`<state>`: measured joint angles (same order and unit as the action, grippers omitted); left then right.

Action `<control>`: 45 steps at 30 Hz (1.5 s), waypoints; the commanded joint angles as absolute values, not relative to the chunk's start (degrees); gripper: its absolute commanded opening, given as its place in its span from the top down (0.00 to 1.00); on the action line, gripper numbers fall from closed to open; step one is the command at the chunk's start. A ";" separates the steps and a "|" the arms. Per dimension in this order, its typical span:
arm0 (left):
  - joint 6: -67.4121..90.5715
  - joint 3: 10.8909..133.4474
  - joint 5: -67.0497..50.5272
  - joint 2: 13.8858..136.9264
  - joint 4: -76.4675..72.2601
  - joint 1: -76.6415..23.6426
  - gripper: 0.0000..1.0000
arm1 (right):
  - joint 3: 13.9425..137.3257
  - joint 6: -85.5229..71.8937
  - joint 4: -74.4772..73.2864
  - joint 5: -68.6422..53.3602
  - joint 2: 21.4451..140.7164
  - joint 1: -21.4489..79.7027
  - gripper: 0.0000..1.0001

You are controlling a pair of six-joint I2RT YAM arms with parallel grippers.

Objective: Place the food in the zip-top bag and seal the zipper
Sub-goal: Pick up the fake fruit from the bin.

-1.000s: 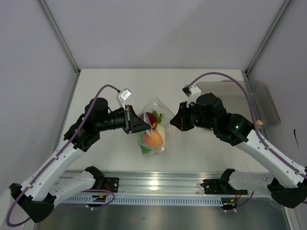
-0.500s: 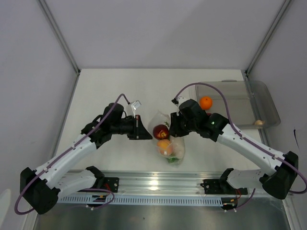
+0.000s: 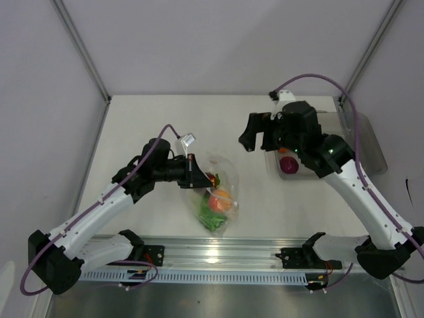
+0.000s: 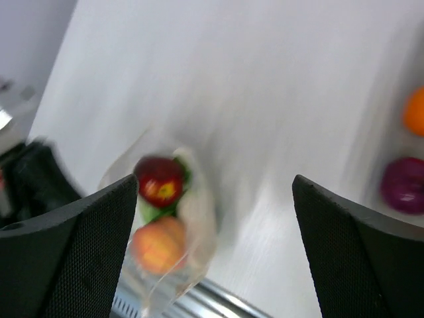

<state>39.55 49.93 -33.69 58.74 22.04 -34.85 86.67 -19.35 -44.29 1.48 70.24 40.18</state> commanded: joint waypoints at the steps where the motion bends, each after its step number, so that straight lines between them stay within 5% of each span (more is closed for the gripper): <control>1: 39.90 49.22 -35.59 58.54 19.25 -34.45 0.99 | 88.51 -18.89 -44.92 2.11 71.36 30.17 0.01; 15: 39.55 51.15 -37.70 58.54 19.78 -34.37 0.99 | 83.41 -22.32 -32.87 -5.53 94.63 1.86 0.01; 25: 40.52 50.54 -38.58 58.62 18.81 -34.45 0.99 | 83.85 -25.13 -25.05 -11.78 107.48 -2.11 0.01; 45: 40.69 49.66 -38.41 58.54 18.55 -34.45 1.00 | 77.96 -27.60 -18.63 -15.64 112.85 -2.20 0.07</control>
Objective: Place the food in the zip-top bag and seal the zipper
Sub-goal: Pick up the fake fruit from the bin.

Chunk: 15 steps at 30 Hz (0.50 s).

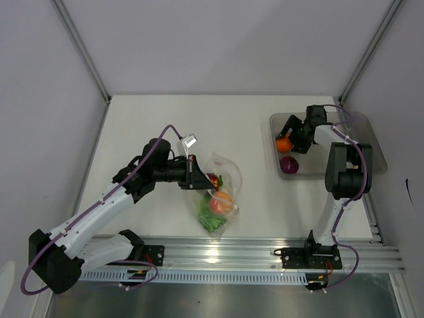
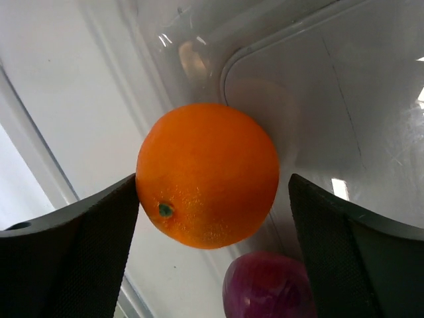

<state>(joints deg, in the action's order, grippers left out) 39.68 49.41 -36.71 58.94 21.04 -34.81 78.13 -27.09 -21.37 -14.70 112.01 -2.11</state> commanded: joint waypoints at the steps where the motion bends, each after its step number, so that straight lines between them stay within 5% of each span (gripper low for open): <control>1: 40.69 49.75 -38.41 58.45 18.54 -34.45 0.99 | 78.05 -27.42 -18.55 -15.82 113.03 -2.20 0.10; 8: 40.78 49.40 -38.15 58.10 18.81 -34.45 0.99 | 78.66 -26.19 -18.28 -16.70 110.22 -2.29 0.57; 15: 40.96 49.13 -37.97 57.92 18.72 -34.45 1.00 | 79.36 -24.79 -24.16 -13.98 98.54 -0.44 0.58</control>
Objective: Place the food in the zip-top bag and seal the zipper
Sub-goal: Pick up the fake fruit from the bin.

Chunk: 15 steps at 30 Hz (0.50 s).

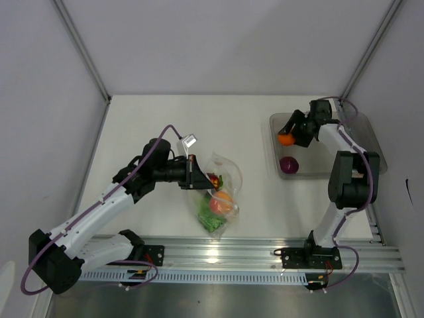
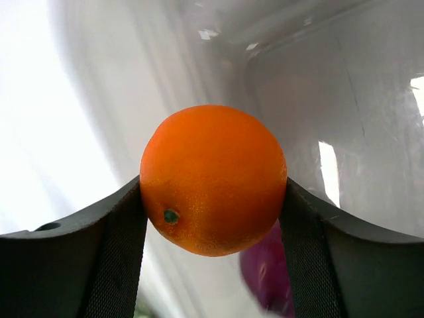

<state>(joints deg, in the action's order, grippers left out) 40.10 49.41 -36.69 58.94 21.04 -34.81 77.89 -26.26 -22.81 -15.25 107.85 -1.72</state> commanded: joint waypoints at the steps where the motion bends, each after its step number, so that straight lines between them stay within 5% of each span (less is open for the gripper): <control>1: 40.96 49.04 -38.06 57.92 18.72 -34.45 0.99 | 79.45 -23.92 -25.48 -13.80 96.61 -0.18 0.58; 8: 41.13 49.39 -37.97 58.36 18.28 -34.45 0.99 | 79.19 -21.53 -31.64 -13.18 78.69 13.87 0.58; 15: 40.87 50.18 -37.88 58.71 18.72 -34.45 1.00 | 79.63 -19.95 -36.73 -11.35 72.78 33.80 0.58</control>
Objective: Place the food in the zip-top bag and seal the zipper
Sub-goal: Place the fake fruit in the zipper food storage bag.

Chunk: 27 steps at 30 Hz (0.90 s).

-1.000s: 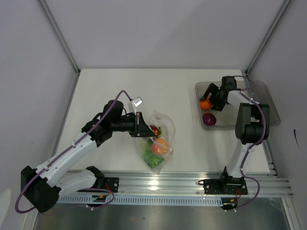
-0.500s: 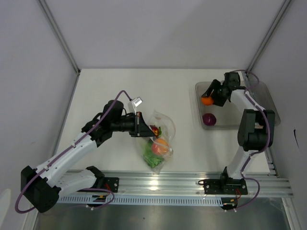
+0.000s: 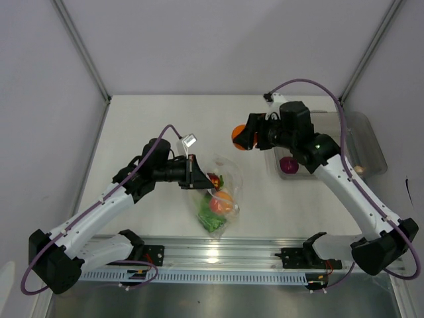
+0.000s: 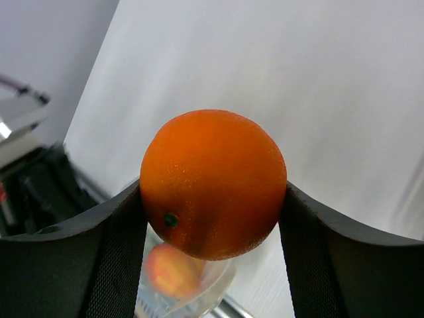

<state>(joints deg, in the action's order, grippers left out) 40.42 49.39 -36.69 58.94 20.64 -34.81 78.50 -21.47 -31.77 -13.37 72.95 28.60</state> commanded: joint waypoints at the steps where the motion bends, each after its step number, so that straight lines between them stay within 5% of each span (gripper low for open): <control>1: 40.87 50.36 -37.79 58.71 18.89 -34.45 1.00 | 79.63 -20.13 -37.26 -10.55 72.69 35.40 0.57; 12: 41.04 51.15 -37.44 58.89 19.51 -34.45 0.99 | 76.12 -21.53 -39.37 -2.90 76.02 50.09 0.47; 27: 41.48 51.24 -37.71 58.10 19.60 -34.45 1.00 | 75.93 -22.23 -38.32 -0.62 79.19 51.06 0.01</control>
